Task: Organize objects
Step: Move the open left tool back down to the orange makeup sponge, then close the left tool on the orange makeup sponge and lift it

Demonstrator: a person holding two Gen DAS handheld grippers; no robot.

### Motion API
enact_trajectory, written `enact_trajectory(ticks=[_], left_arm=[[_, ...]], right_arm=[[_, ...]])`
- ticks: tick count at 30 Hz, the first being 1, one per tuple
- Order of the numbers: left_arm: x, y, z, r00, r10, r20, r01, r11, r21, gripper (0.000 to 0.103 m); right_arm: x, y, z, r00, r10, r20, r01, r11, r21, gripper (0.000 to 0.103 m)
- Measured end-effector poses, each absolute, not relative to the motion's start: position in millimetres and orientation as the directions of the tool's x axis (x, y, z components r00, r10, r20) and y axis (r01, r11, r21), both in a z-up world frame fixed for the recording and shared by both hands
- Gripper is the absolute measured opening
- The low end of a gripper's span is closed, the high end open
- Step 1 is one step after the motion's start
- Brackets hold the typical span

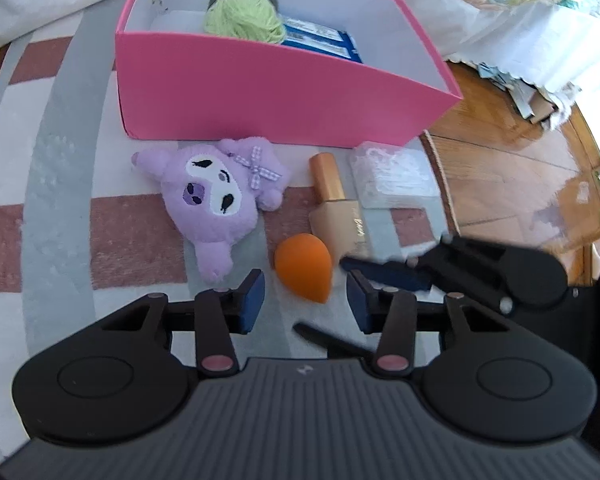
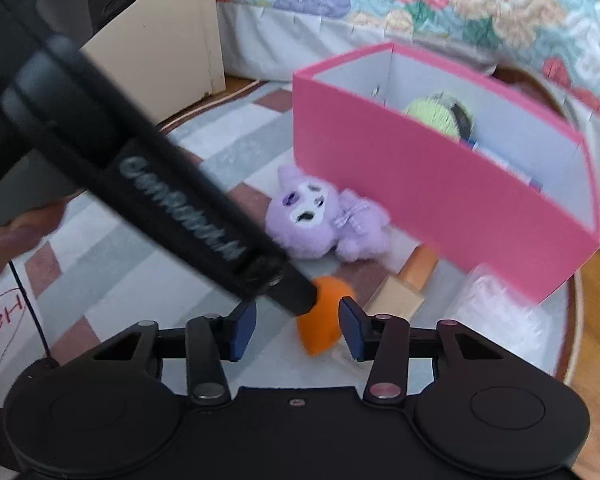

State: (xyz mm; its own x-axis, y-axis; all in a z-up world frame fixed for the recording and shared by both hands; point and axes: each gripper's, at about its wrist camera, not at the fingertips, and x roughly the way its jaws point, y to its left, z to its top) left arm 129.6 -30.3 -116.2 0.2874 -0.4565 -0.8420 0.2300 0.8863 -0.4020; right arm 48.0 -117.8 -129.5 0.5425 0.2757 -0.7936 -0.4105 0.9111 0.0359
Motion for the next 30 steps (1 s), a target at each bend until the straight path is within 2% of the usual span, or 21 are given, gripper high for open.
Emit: enact_trajectory(ticks=[14, 23, 26, 28, 30], left_arm=[[141.6, -25.6, -139.3, 0.325, -0.452, -0.831, 0.181, 0.892, -0.414, 0.044], [146.7, -34.6, -144.8, 0.324, -0.49, -0.809, 0.193, 0.872, -0.45, 0.044], [149.1, -35.7, -151.6, 0.301, -0.519, -0.8, 0.176, 0.854, -0.489, 0.037], [147.1, -34.9, -154.6, 0.298, -0.531, -0.793, 0.162, 0.847, -0.507, 0.035], [144.0, -32.2, -155.9, 0.307, -0.538, -0.785, 0.156, 0.842, -0.516, 0.035]], right_arm=[[47.0, -124.3, -139.5, 0.522, 0.279, -0.806, -0.334, 0.936, 0.108, 0.048], [44.4, -120.3, -146.2, 0.524, 0.186, -0.831, -0.306, 0.952, 0.021, 0.047], [48.9, -127.5, -147.0, 0.527, 0.203, -0.826, -0.284, 0.957, 0.054, 0.047], [54.0, -132.6, -147.4, 0.529, 0.228, -0.817, -0.263, 0.96, 0.098, 0.045], [57.4, -133.2, -148.0, 0.538, 0.223, -0.813, -0.259, 0.961, 0.092, 0.036]])
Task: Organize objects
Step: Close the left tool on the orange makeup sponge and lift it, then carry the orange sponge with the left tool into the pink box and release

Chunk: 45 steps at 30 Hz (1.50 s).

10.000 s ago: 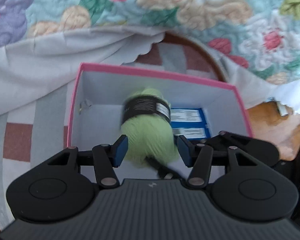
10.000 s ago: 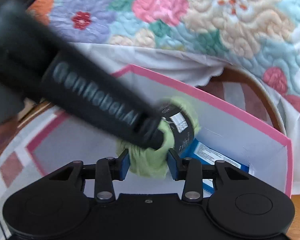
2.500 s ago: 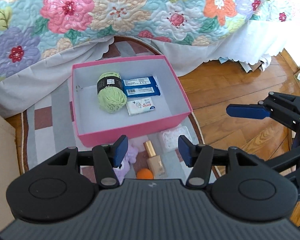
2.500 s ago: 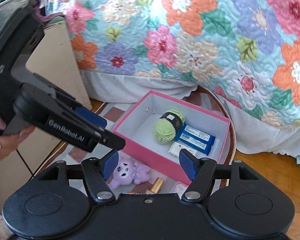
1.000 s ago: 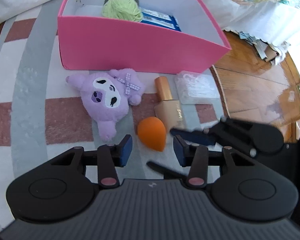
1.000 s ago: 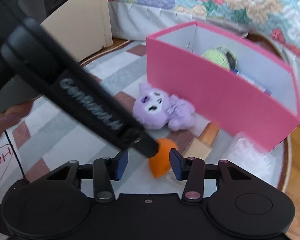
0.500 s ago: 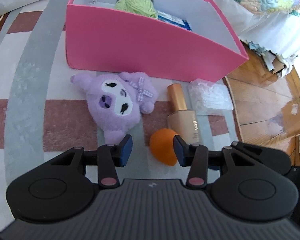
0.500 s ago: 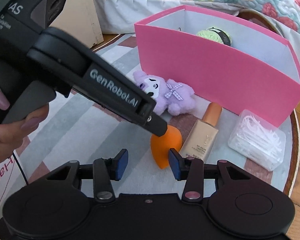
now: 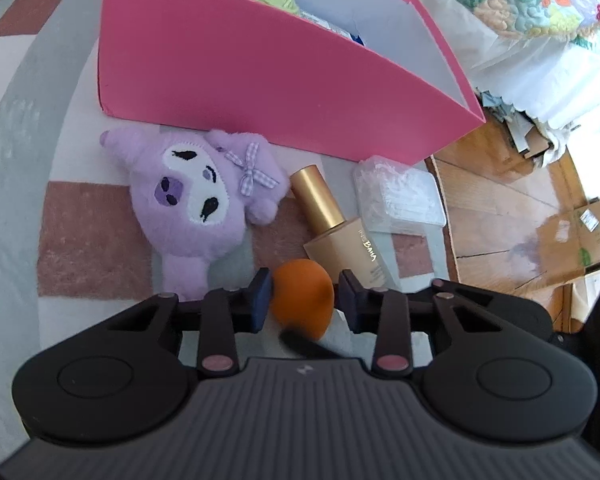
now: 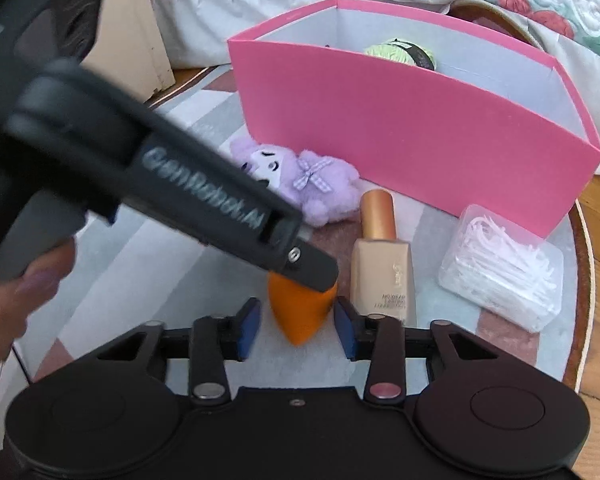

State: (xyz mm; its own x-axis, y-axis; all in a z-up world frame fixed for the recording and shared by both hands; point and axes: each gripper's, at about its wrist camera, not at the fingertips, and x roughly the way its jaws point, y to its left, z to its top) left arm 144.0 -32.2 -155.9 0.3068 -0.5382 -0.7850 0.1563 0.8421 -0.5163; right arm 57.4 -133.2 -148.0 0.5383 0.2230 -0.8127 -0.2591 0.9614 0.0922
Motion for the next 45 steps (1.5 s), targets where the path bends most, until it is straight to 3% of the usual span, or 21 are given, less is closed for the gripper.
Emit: enact_trajectory(ticks=[6, 16, 27, 38, 45], left_arm=[[137.1, -20.6, -152.6, 0.305, -0.577, -0.758, 0.102, 0.811, -0.577, 0.033], [112.9, -23.6, -93.1, 0.357, -0.559, -0.749, 0.251, 0.829, -0.499, 0.033], [122.0, -36.0, -28.7, 0.358, -0.585, -0.728, 0.329, 0.808, -0.488, 0.033], [174.8, -62.8, 46.7, 0.423, -0.548, -0.722, 0.372, 0.832, -0.413, 0.033], [234.6, -77.4, 47.0, 0.44, -0.503, -0.743, 0.357, 0.858, -0.369, 0.034]], right_arm=[[50.1, -133.0, -139.4, 0.542, 0.234, -0.807, -0.281, 0.956, 0.088, 0.035], [28.5, -150.1, -88.7, 0.599, 0.336, -0.727, -0.269, 0.939, 0.212, 0.035], [26.7, -163.2, -37.3, 0.693, 0.283, -0.663, -0.256, 0.956, 0.141, 0.035], [68.3, -193.5, 15.0, 0.767, 0.28, -0.577, -0.193, 0.959, 0.208, 0.035], [125.0, -209.0, 21.6, 0.751, 0.272, -0.602, -0.16, 0.959, 0.233, 0.035]])
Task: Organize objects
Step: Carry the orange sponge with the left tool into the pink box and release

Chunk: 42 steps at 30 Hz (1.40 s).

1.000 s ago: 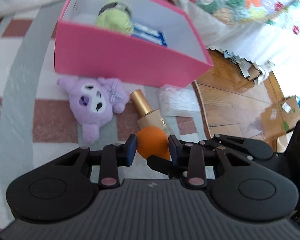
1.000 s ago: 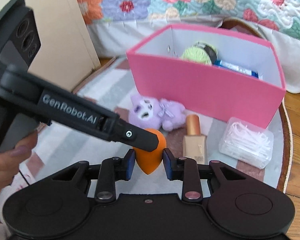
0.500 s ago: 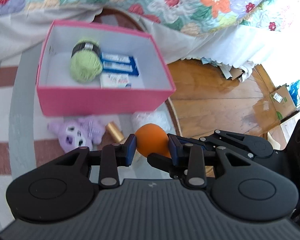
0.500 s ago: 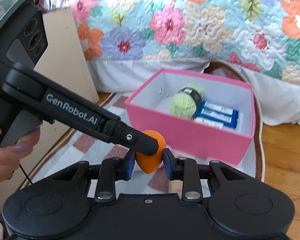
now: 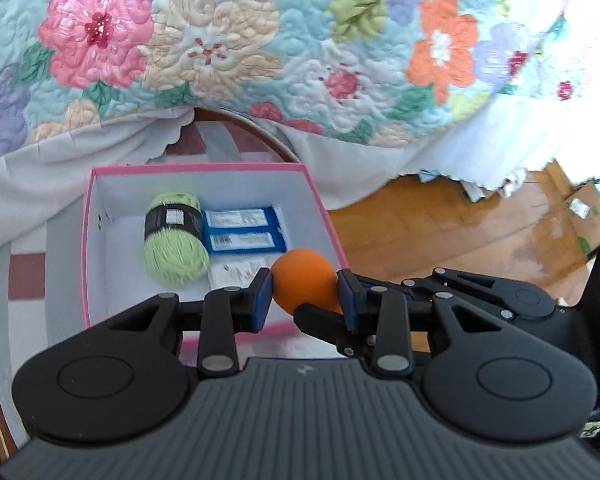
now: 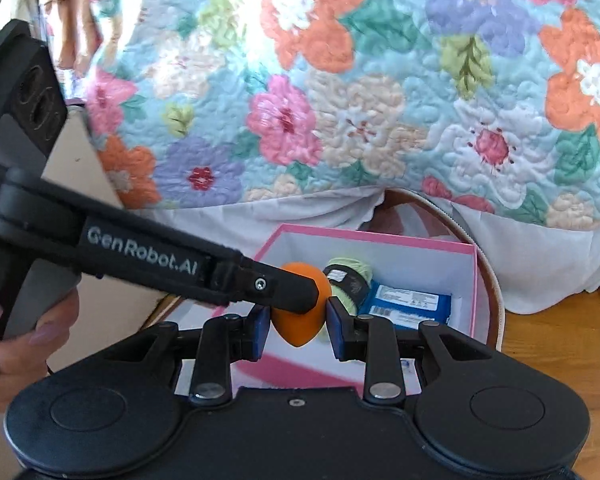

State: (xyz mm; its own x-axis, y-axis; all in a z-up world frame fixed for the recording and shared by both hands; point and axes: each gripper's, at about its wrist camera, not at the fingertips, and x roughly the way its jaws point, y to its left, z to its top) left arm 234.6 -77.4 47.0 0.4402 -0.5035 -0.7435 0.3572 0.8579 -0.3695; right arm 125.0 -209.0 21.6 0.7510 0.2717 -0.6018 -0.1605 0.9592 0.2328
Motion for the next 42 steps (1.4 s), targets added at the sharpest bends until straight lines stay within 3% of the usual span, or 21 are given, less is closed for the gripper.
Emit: enact_trajectory(ticks=[4, 14, 17, 29, 34, 38, 42], left_arm=[[263.0, -85.1, 22.9, 0.443, -0.463, -0.768, 0.355, 0.877, -0.324, 0.033], [315.4, -79.9, -53.7, 0.404, -0.458, -0.792, 0.286, 0.885, -0.367, 0.033], [325.7, -82.8, -70.0, 0.362, -0.48, -0.799, 0.259, 0.875, -0.409, 0.033], [340.6, -95.9, -100.9, 0.361, -0.418, -0.834, 0.249, 0.905, -0.346, 0.033], [341.1, -93.0, -111.4, 0.375, -0.404, -0.834, 0.215, 0.913, -0.346, 0.035], [336.8, -82.8, -107.9, 0.388, -0.424, -0.818, 0.193, 0.906, -0.378, 0.035], [327.6, -75.4, -89.9, 0.419, -0.384, -0.823, 0.206, 0.923, -0.326, 0.036]], right_arm=[[164.5, -215.3, 0.5, 0.704, 0.273, -0.656, -0.144, 0.959, 0.245, 0.035], [229.6, -219.4, -63.6, 0.602, 0.258, -0.755, -0.088, 0.962, 0.258, 0.035], [243.1, -214.7, -86.5, 0.579, 0.203, -0.789, -0.081, 0.978, 0.193, 0.035], [264.4, -216.4, -118.9, 0.553, 0.169, -0.816, -0.071, 0.985, 0.156, 0.036], [266.3, -220.6, -127.3, 0.549, 0.175, -0.817, -0.043, 0.982, 0.181, 0.044], [258.4, -228.0, -122.8, 0.572, 0.192, -0.797, -0.038, 0.977, 0.209, 0.068], [239.5, -233.7, -107.1, 0.61, 0.167, -0.774, -0.037, 0.982, 0.183, 0.069]])
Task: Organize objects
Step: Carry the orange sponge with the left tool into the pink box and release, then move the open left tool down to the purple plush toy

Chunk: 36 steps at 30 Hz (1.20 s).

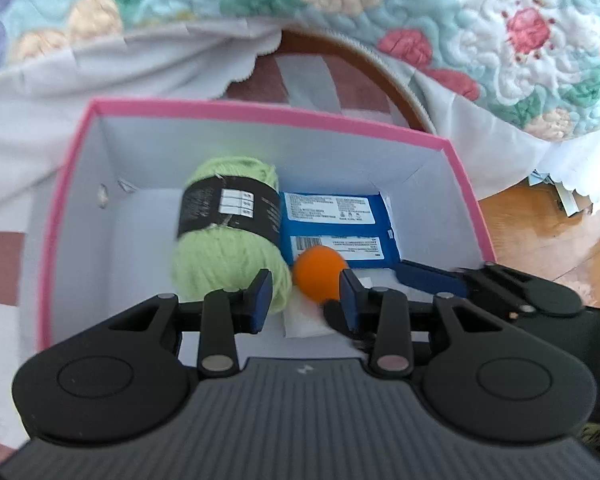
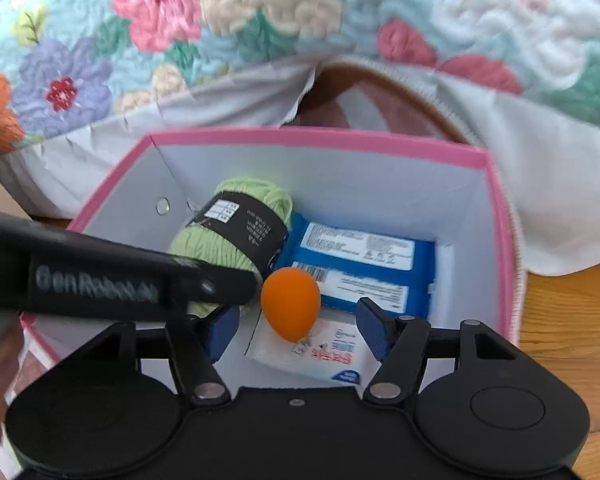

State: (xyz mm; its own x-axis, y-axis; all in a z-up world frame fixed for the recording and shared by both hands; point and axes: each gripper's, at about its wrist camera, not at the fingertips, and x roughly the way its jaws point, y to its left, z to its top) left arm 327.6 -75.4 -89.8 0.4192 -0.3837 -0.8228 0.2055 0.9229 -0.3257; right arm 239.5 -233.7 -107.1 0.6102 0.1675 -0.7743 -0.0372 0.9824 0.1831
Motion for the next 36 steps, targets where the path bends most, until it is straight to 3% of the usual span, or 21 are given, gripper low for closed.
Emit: enact_trajectory(ticks=[10, 14, 25, 36], left_arm=[[281.6, -82.6, -37.0, 0.377, -0.325, -0.867, 0.232, 0.94, -0.251, 0.042], [249.6, -78.8, -13.4, 0.402, -0.341, -0.85, 0.236, 0.935, -0.264, 0.044], [187.2, -37.3, 34.1, 0.499, -0.328, -0.802, 0.177, 0.945, -0.276, 0.052], [141.7, 4.5, 39.5, 0.504, -0.326, -0.8, 0.159, 0.945, -0.285, 0.054]], right_arm=[[177.1, -234.1, -53.0, 0.643, 0.238, -0.728, -0.133, 0.971, 0.2, 0.072], [155.4, -237.8, -26.8, 0.643, 0.284, -0.711, -0.141, 0.957, 0.255, 0.073], [95.4, -220.5, 35.2, 0.649, 0.275, -0.71, -0.208, 0.961, 0.182, 0.073], [37.5, -197.6, 48.4, 0.669, 0.346, -0.658, -0.303, 0.935, 0.183, 0.076]])
